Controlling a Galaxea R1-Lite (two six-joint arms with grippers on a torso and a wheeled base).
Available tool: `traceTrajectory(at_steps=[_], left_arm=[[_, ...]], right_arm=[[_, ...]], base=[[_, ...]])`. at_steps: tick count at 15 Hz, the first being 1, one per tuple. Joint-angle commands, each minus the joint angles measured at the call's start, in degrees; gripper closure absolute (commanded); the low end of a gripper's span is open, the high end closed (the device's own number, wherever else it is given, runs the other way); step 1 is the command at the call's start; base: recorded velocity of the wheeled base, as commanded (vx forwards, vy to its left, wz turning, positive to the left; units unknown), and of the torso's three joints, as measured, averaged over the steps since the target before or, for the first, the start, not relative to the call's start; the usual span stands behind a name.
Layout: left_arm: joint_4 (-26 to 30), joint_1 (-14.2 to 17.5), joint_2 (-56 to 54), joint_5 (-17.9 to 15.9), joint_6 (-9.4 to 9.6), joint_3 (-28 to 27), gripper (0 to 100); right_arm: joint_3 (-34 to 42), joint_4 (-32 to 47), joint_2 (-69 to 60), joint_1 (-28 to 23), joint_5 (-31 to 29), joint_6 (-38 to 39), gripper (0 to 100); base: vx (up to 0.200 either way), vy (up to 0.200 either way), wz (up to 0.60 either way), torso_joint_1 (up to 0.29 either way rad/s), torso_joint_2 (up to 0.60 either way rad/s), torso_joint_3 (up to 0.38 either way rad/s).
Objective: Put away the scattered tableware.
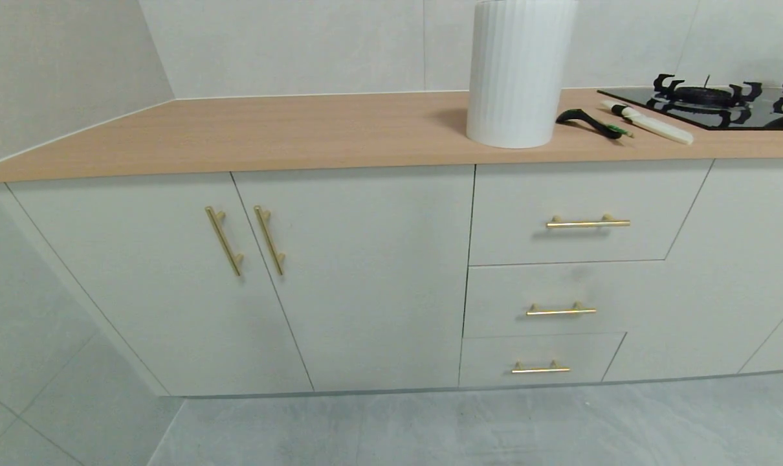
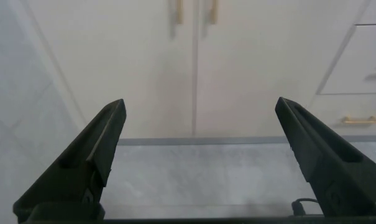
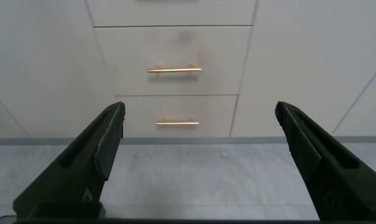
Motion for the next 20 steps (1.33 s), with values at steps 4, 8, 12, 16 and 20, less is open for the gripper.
traceTrajectory(at_steps=[4, 8, 12, 16, 20], left_arm=[[-0.02, 0.00, 0.07, 0.02, 0.05, 0.00, 0], [-0.02, 0.00, 0.07, 0.02, 0.05, 0.00, 0], [-0.02, 0.00, 0.07, 0.02, 0.05, 0.00, 0], [-0.02, 0.00, 0.07, 0.02, 0.05, 0.00, 0], [-0.02, 0.00, 0.07, 0.02, 0.22, 0.00, 0]], right_arm=[[0.01, 0.07, 0.07, 0.08, 0.02, -0.02, 0], [0.01, -0.02, 0.07, -0.01, 0.02, -0.02, 0], [0.01, -0.02, 0.07, -0.01, 0.02, -0.02, 0], [0.01, -0.02, 0.07, -0.01, -0.16, 0.07, 0], [0.01, -0.02, 0.07, -0.01, -0.07, -0.02, 0]], base=[[0.000, 0.000, 0.00, 0.000, 0.00, 0.000], [0.000, 0.000, 0.00, 0.000, 0.00, 0.000], [0.050, 0.000, 0.00, -0.001, 0.00, 0.001], [0.100, 0.000, 0.00, -0.002, 0.00, 0.001], [0.000, 0.000, 0.00, 0.000, 0.00, 0.000]])
